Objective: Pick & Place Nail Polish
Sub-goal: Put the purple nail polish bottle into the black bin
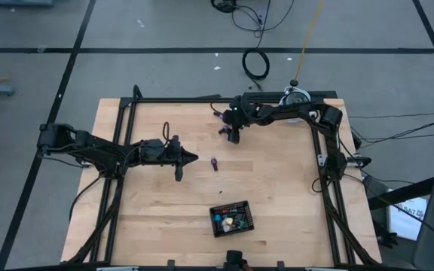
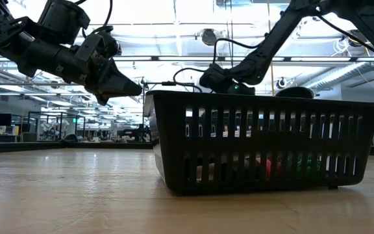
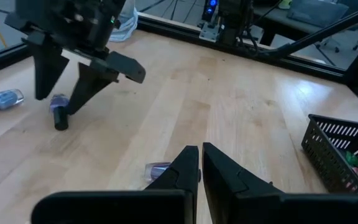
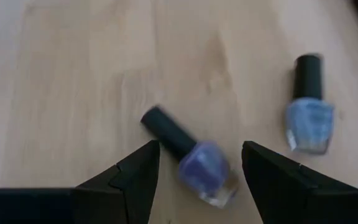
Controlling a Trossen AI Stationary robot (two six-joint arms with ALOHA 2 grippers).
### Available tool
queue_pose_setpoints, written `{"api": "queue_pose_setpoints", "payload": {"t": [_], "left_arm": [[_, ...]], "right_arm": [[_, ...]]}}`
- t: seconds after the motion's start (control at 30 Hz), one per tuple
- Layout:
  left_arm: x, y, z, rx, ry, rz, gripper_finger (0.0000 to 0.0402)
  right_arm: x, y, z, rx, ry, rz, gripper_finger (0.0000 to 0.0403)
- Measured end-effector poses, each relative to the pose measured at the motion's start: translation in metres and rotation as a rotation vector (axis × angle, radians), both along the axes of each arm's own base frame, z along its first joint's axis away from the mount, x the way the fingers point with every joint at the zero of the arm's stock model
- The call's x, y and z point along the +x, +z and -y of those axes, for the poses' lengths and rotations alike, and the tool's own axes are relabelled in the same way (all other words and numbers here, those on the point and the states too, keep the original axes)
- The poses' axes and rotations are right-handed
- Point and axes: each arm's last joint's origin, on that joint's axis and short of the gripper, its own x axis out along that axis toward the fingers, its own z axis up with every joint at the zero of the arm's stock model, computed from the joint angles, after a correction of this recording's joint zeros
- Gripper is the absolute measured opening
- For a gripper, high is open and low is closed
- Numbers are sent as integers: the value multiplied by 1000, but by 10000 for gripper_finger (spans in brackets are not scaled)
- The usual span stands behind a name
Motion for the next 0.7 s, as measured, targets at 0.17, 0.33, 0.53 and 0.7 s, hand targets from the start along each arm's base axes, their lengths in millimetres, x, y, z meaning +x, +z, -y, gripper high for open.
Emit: {"api": "queue_pose_setpoints", "payload": {"t": [0.17,0.33,0.53,0.7], "left_arm": [[0,0,0,0,0,0,19],[0,0,0,0,0,-2,19],[0,0,0,0,0,-3,19],[0,0,0,0,0,-3,19]], "right_arm": [[-4,-4,-4,0,55,-89,215],[-11,-7,-7,49,58,-169,214],[-7,-4,-12,44,50,-153,214],[-2,-1,-12,60,-25,-103,214]]}}
